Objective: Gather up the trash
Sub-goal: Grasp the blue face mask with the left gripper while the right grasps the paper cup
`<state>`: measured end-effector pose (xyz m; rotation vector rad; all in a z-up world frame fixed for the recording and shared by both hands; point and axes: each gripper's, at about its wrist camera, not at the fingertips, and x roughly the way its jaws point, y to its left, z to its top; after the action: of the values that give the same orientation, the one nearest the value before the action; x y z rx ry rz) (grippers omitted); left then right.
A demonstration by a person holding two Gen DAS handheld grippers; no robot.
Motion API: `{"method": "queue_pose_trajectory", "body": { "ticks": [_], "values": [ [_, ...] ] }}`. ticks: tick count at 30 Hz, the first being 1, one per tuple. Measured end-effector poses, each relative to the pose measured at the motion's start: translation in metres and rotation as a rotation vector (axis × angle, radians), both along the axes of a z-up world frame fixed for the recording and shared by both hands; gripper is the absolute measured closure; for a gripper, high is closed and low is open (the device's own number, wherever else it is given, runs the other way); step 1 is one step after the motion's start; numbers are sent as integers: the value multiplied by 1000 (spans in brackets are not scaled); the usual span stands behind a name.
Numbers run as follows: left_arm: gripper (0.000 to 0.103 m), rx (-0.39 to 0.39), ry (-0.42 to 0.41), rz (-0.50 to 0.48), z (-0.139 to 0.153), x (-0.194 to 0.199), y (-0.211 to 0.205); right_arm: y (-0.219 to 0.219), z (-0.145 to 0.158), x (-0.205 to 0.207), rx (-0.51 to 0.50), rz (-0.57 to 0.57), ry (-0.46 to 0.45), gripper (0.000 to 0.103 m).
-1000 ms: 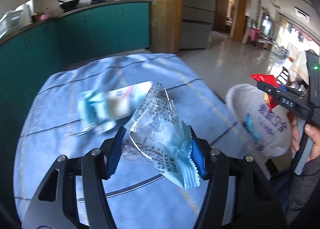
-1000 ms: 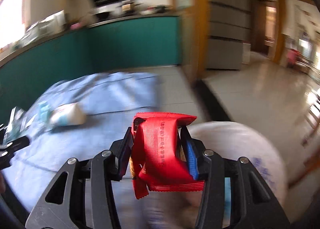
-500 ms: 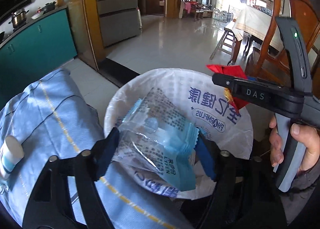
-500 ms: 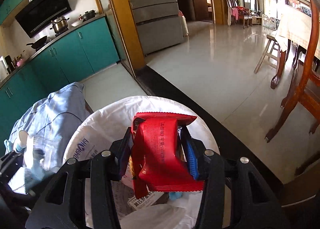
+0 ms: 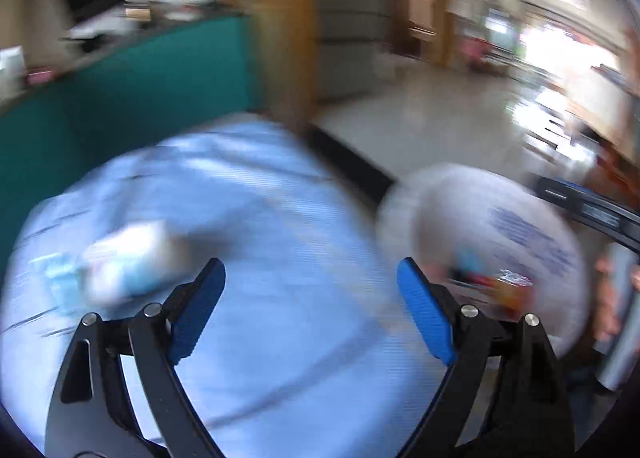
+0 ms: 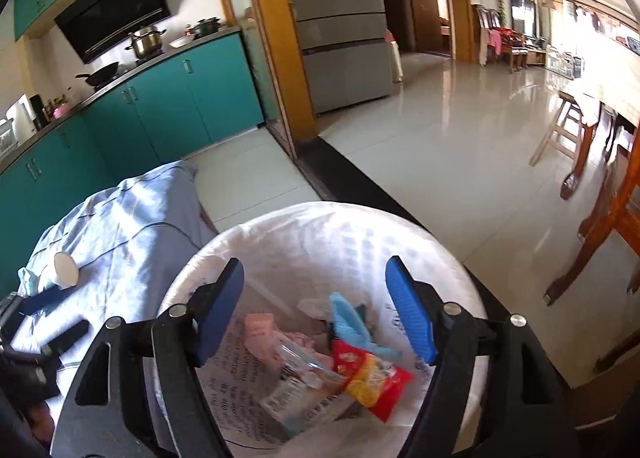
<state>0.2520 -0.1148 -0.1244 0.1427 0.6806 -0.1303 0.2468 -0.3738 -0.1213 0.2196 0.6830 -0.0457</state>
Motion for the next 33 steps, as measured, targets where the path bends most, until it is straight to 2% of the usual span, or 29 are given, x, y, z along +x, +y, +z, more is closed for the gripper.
{"method": "queue_pose_trajectory", "body": {
  "ticks": [2,4,6,8,10,12,13,14,16,17,18,21,26,31,33],
  "values": [
    [15,28,-46,176,5,2,47,16,5,7,-5,33,-6,29],
    [15,22,-57,294,8,7,88,35,8,16,3,86,-6,29],
    [15,-5,-29,373,8,17,125,64,12,30,16,176,-4,29],
    [15,-70,3,447,7,31,164,95,17,43,21,272,-4,29],
    [16,-149,60,434,3,46,185,132,20,55,12,375,-6,29],
    [35,-200,108,421,-2,55,197,172,20,65,-8,482,0,29],
    [54,-220,141,409,-7,59,203,189,19,68,-25,527,2,29],
    [65,-242,170,393,-11,59,206,205,20,70,-44,571,-1,29],
    [71,-237,182,394,-19,52,209,238,23,74,-68,687,-20,29],
    [76,-223,180,394,-20,48,210,253,24,78,-71,739,-25,25],
    [77,-196,181,394,-23,41,211,266,24,82,-67,785,-31,20],
    [78,-164,193,390,-31,22,218,295,18,100,-48,854,-14,17],
    [78,-188,211,386,-38,-12,228,325,-6,129,99,963,115,17],
    [78,-191,227,384,-37,-24,233,339,-16,124,78,1015,180,17],
    [78,-185,223,386,-37,-28,235,339,-17,116,61,1020,199,31]
  ]
}}
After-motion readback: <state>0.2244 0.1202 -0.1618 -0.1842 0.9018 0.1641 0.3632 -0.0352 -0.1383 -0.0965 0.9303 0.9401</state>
